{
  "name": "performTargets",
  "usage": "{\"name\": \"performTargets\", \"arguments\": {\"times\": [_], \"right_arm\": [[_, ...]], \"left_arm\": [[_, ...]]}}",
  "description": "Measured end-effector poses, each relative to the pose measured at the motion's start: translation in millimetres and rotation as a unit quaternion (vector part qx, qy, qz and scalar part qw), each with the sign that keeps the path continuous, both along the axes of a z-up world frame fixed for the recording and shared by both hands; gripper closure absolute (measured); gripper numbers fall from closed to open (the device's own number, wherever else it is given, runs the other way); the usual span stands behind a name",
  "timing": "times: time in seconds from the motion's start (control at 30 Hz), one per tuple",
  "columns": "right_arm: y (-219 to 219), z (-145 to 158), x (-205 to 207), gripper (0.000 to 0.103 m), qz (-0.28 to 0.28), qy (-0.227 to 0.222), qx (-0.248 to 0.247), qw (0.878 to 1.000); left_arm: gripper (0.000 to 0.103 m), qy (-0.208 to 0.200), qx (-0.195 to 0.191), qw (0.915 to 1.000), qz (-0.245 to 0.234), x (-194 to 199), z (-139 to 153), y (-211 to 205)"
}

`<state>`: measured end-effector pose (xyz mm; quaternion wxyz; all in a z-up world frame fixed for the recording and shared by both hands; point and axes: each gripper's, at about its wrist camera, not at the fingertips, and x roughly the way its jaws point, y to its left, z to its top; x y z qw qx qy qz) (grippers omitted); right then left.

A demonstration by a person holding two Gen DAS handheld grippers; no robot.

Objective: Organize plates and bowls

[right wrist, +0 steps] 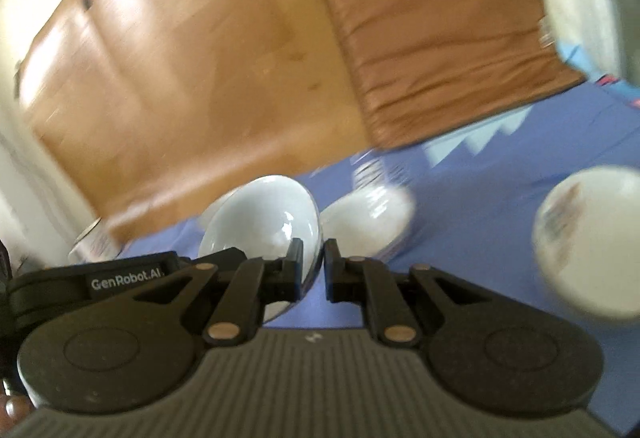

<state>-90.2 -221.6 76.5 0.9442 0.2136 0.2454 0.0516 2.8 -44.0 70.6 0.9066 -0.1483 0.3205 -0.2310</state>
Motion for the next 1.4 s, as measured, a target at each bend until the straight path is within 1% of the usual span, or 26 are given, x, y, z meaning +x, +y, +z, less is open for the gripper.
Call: {"name": "performTargets", "arguments": {"times": [0.07, 0.17, 0.3, 0.4, 0.47, 0.57, 0.7, 0.77, 0.93, 1.1, 1.2, 1.3, 1.37, 1.4], "right_arm": [[-9.3, -1.3, 7.4, 0.09, -0.014, -0.002, -0.011, 1.0], [-17.8, -9.6, 22.0, 0.09, -0.027, 0.01, -0.02, 0.999], [-21.5, -19.7, 34.0, 0.089, -0.029, 0.017, -0.027, 0.999], [-20.5, -22.8, 36.6, 0.086, -0.034, 0.01, -0.039, 0.999], [-19.9, -23.3, 37.8, 0.084, -0.041, 0.005, -0.049, 0.998], [-21.7, -23.6, 37.1, 0.083, -0.044, 0.003, -0.051, 0.998], [-22.5, -22.0, 35.3, 0.083, -0.052, -0.001, -0.055, 0.997], [-22.6, -18.7, 33.3, 0.083, -0.058, -0.006, -0.057, 0.997], [-17.8, -6.8, 27.9, 0.083, -0.06, -0.025, -0.061, 0.996], [-0.3, 3.6, 29.0, 0.083, -0.034, -0.03, -0.067, 0.997], [14.4, 7.5, 34.5, 0.083, -0.006, -0.025, -0.063, 0.998], [30.6, 7.2, 49.2, 0.083, 0.042, 0.001, -0.032, 0.999], [43.3, 6.1, 63.5, 0.083, 0.072, 0.024, -0.013, 0.997], [49.6, 5.3, 71.6, 0.083, 0.083, 0.036, -0.005, 0.996]], "left_arm": [[0.094, 0.016, 0.005, 0.9998, -0.005, 11.6, -4.1, -12.3], [0.094, 0.036, 0.013, 0.9992, -0.006, 26.7, -13.4, -21.9], [0.094, 0.046, 0.022, 0.9987, -0.004, 34.4, -19.3, -26.1], [0.094, 0.053, 0.033, 0.998, 0.002, 41.3, -22.9, -29.6], [0.093, 0.058, 0.03, 0.9978, 0.002, 46.4, -25.9, -29.9], [0.093, 0.058, 0.029, 0.9979, 0.002, 48.0, -24.6, -29.4], [0.09, 0.048, 0.023, 0.9986, 0.005, 42.4, -18.4, -21.4], [0.091, 0.038, 0.022, 0.9989, 0.013, 40.7, -11.7, -15.2], [0.091, 0.018, 0.002, 0.9993, 0.032, 38.1, 3.4, 13.1], [0.091, 0.007, 0.002, 0.998, 0.062, 36.5, 5.2, 53.4], [0.091, 0.018, -0.004, 0.9952, 0.096, 43.3, -1.7, 87.4], [0.092, 0.046, -0.027, 0.99, 0.131, 55.2, -10.6, 125.1], [0.089, 0.059, -0.039, 0.9875, 0.141, 65.2, -13.2, 144.0], [0.082, 0.063, -0.04, 0.9869, 0.143, 70.3, -13.7, 149.9]]}}
